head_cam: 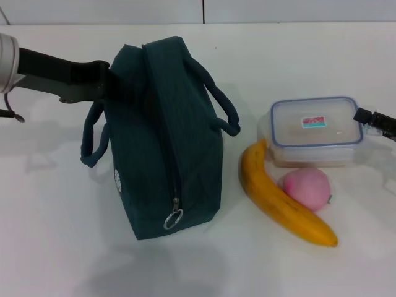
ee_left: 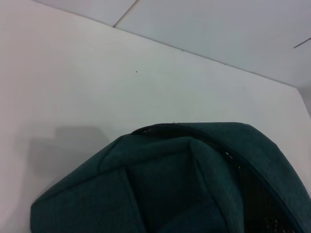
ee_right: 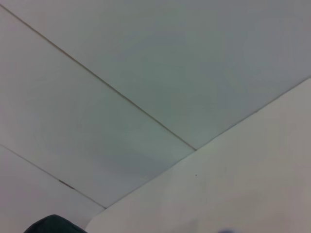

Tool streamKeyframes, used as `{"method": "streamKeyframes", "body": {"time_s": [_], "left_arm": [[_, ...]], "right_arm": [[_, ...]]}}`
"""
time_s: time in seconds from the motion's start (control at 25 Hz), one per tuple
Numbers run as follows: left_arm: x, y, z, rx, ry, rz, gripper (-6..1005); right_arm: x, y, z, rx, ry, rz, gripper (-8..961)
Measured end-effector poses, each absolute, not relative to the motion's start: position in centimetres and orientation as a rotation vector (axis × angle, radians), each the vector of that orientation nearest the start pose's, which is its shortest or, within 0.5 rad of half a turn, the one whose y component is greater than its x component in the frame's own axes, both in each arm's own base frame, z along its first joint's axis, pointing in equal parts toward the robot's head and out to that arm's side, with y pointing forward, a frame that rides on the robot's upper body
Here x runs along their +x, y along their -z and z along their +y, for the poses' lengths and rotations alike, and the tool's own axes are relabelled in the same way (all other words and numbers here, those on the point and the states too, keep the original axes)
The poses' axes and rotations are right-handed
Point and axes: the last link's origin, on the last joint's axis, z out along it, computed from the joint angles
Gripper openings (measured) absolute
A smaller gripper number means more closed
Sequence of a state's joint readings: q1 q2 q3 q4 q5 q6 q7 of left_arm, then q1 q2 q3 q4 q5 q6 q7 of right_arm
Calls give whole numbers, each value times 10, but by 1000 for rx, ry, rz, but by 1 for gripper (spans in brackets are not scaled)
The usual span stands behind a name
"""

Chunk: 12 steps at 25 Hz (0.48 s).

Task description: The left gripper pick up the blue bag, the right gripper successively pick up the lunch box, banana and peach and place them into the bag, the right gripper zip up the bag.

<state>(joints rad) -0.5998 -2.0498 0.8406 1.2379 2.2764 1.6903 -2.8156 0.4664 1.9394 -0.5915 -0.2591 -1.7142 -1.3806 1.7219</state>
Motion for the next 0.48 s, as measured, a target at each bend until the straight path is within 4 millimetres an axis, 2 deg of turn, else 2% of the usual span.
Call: {"method": "streamKeyframes", "body": {"time_s": [0.2,0.32,0.48], "left_arm": [[-201,-70,362,-2300,305,-1772,44],[-201,-70,362,-2300,305,-1776,44],[-200,-70,362,-2311,315,-1769,44]], "right_arm": [[328,-17,324,-2072,-1070,1545,460],[326,-16,324,-2070,-1090,1546,260],[324,-19,323,-2051,-1143,1542,231]]}}
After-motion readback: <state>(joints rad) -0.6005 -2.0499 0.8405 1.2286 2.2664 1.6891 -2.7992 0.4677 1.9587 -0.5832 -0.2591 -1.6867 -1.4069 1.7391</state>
